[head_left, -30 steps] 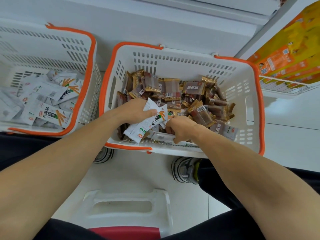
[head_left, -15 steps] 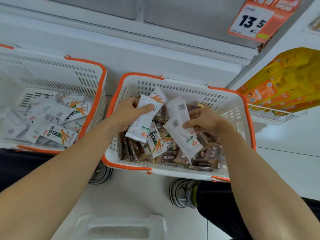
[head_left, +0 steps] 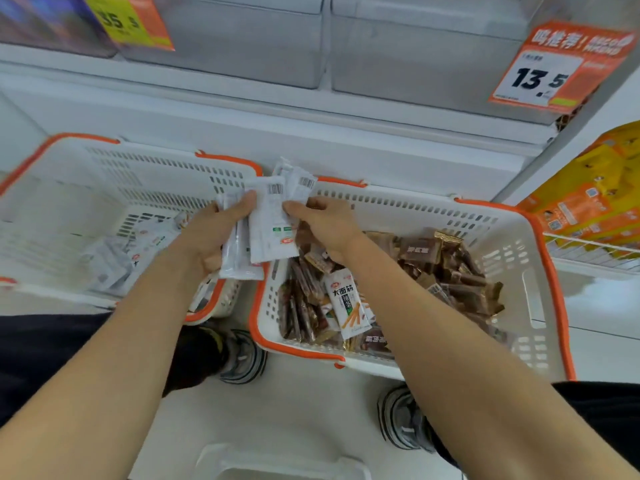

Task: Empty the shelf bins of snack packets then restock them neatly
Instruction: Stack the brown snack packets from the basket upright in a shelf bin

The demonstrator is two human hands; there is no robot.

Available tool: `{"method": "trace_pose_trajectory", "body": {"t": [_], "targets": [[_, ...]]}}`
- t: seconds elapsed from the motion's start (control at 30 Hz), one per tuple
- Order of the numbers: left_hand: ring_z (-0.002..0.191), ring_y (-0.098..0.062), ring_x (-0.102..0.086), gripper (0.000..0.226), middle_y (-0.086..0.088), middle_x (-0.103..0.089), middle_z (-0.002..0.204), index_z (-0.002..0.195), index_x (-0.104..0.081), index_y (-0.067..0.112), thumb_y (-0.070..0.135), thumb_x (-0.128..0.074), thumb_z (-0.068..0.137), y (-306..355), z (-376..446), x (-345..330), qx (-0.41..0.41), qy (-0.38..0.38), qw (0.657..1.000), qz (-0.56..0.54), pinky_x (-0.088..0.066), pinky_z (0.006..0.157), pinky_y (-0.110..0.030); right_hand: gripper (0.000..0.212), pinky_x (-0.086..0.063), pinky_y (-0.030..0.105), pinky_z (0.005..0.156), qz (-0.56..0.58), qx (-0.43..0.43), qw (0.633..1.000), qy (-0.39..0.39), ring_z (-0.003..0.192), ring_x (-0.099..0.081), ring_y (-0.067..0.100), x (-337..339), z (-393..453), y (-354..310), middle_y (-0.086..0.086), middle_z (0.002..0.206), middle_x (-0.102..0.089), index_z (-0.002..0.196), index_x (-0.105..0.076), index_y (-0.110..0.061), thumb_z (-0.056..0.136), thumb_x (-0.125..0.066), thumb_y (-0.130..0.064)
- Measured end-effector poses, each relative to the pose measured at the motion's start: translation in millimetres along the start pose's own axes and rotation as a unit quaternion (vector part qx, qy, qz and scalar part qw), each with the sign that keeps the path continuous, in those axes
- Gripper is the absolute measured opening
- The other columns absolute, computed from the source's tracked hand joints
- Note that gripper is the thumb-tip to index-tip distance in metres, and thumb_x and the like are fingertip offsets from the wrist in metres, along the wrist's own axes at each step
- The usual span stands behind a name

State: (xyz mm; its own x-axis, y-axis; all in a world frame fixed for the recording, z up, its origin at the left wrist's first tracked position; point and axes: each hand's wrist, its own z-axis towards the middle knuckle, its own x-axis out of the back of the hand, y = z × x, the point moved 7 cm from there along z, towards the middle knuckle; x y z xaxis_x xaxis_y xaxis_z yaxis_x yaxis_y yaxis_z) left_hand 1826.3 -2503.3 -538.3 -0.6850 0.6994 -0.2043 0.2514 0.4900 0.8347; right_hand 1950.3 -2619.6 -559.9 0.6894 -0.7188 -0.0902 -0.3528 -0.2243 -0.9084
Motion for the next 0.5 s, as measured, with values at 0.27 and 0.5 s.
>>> {"method": "trace_pose_trajectory", "body": {"t": [0.27, 0.5], "targets": [[0.101, -0.02, -0.063, 0.034, -0.001, -0.065, 0.109, 0.112, -0.061, 0.012, 0.02, -0.08, 0.084, 76.6, -33.4, 128.7, -0.172, 0.255, 0.9, 0.308, -0.053, 0.084, -0.038, 0.047, -0.041, 0.035, 0.058, -0.413, 0.136, 0.883, -0.175, 0.058, -0.049, 0.022, -126.3, -12.8, -21.3, 0.005, 0.061, -0.046, 0.061, -0.048, -0.008, 0.099, -0.059, -0.035], [0.127, -0.027, -0.052, 0.042, -0.013, -0.058, 0.135, 0.132, -0.057, 0.009, 0.004, -0.064, 0.091, 19.8, -16.8, 131.4, -0.094, 0.252, 0.861, 0.43, -0.037, 0.094, -0.029, 0.039, -0.054, 0.049, 0.093, -0.486, 0.053, 0.867, -0.092, 0.103, -0.067, 0.038, -42.9, 9.8, -16.6, 0.024, 0.115, -0.069, 0.112, -0.07, 0.005, 0.092, -0.066, -0.027]]}}
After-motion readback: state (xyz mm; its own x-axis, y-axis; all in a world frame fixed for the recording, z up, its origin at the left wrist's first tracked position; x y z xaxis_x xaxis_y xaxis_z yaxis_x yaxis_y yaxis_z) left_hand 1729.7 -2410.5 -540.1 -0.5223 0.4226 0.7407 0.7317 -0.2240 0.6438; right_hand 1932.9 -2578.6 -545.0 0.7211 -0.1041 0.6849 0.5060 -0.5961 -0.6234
